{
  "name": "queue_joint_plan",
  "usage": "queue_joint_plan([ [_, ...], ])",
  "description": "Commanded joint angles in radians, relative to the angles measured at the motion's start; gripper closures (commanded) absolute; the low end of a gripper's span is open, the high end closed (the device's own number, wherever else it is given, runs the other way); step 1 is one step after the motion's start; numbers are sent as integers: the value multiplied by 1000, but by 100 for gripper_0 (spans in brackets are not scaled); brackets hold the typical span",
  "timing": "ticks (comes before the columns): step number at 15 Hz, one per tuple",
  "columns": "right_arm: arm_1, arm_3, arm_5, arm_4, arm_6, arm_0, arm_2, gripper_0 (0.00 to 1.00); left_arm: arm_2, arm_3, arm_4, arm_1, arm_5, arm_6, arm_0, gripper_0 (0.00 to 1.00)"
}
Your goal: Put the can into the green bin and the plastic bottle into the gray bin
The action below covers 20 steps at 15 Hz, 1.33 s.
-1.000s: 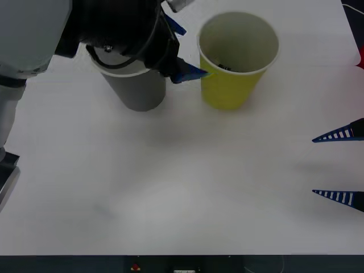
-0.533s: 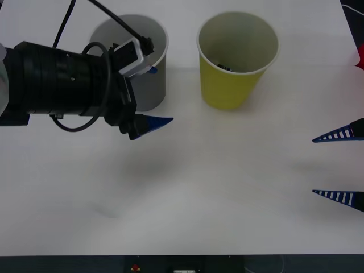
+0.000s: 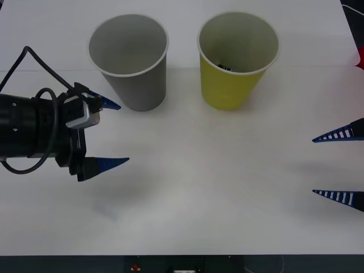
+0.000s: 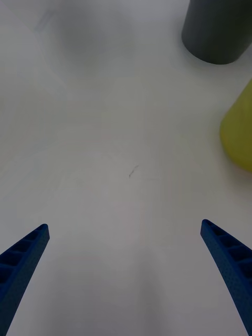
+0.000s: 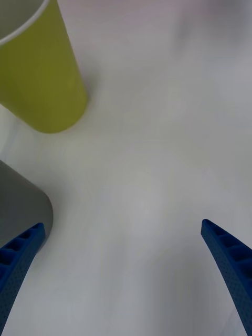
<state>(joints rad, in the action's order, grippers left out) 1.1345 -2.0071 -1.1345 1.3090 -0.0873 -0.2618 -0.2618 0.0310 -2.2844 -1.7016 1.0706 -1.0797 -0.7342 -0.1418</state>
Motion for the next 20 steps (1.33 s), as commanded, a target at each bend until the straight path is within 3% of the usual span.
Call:
queue_joint_plan([
  [1, 0, 0, 0, 0, 0, 0, 0, 0, -56, 0, 43, 48, 9, 81, 88, 0],
  [7, 0, 0, 0, 0, 0, 0, 0, 0, -172, 2, 99, 83, 11, 200, 292, 0],
  [12, 0, 0, 0, 0, 0, 0, 0, 0, -221, 37, 135, 83, 41, 377, 416, 0],
  [15, 0, 0, 0, 0, 0, 0, 0, 0, -221, 114, 194, 83, 41, 503, 426, 0],
  [20, 0, 0, 0, 0, 0, 0, 0, 0, -221, 155, 217, 83, 41, 521, 416, 0],
])
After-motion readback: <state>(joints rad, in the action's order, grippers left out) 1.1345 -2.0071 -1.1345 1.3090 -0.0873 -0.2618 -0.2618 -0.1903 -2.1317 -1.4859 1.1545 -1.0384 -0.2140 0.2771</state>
